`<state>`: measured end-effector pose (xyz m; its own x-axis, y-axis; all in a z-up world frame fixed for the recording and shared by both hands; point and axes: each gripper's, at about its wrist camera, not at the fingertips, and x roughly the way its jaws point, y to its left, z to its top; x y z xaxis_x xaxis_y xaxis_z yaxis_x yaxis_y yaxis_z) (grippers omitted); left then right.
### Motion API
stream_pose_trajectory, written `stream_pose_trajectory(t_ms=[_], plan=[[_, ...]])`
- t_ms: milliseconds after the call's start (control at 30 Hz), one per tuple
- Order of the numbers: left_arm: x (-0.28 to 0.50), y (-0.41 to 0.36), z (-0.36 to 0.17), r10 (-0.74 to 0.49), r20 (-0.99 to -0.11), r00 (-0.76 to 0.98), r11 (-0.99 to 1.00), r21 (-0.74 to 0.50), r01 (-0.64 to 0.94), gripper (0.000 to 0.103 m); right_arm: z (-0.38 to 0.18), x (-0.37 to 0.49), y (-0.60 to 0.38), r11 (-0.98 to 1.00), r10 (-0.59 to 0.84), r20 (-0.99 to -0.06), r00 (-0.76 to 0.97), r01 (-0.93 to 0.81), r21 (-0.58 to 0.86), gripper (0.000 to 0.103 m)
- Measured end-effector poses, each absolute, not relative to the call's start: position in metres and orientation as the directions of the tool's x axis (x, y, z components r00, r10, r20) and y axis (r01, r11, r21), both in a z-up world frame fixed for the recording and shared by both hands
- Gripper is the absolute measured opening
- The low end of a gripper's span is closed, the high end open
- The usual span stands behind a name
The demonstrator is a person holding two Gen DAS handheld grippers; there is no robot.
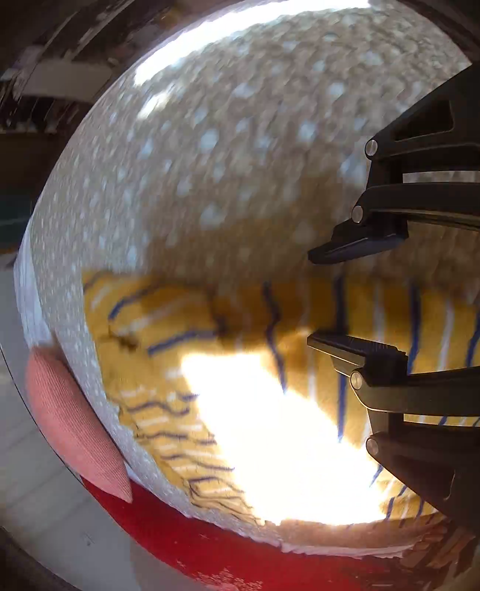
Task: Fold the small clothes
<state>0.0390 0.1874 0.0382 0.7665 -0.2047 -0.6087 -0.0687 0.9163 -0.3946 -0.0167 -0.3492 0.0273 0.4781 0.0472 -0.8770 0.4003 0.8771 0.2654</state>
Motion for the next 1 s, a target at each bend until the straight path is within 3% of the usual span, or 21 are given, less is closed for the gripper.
stream_pose_trajectory(t_ms=[167, 367, 600, 767, 833, 900, 1000], plan=[[0.000, 0.154, 0.031, -0.351, -0.654, 0.671, 0.906, -0.418, 0.067, 0.103, 0.043, -0.073, -0.353, 0.898, 0.053, -0.828, 0.559, 0.336, 0.284, 0.044], [-0.021, 0.118, 0.019, -0.397, -0.710, 0.581, 0.910, -0.389, 0.146, 0.103, 0.021, -0.099, -0.324, 0.813, 0.308, -0.724, 0.618, 0.224, 0.538, 0.053], [-0.030, 0.092, 0.015, -0.454, -0.745, 0.489, 0.891, -0.359, 0.279, 0.103, -0.007, -0.123, -0.283, 0.739, 0.452, -0.599, 0.661, 0.098, 0.666, 0.058], [-0.032, 0.094, 0.016, -0.680, -0.623, 0.387, 0.731, -0.617, 0.291, 0.101, -0.010, -0.124, -0.257, 0.727, 0.507, -0.548, 0.665, 0.012, 0.687, 0.058], [-0.029, 0.093, 0.013, -0.747, -0.572, 0.339, 0.661, -0.696, 0.281, 0.085, -0.010, -0.121, -0.249, 0.712, 0.532, -0.526, 0.663, -0.016, 0.702, 0.058], [-0.027, 0.093, 0.008, -0.794, -0.528, 0.301, 0.600, -0.762, 0.245, 0.083, -0.010, -0.117, -0.241, 0.681, 0.569, -0.490, 0.661, -0.044, 0.731, 0.058], [-0.025, 0.086, 0.006, -0.765, -0.576, 0.288, 0.637, -0.740, 0.214, 0.082, -0.013, -0.111, -0.226, 0.676, 0.596, -0.492, 0.635, -0.066, 0.734, 0.058]])
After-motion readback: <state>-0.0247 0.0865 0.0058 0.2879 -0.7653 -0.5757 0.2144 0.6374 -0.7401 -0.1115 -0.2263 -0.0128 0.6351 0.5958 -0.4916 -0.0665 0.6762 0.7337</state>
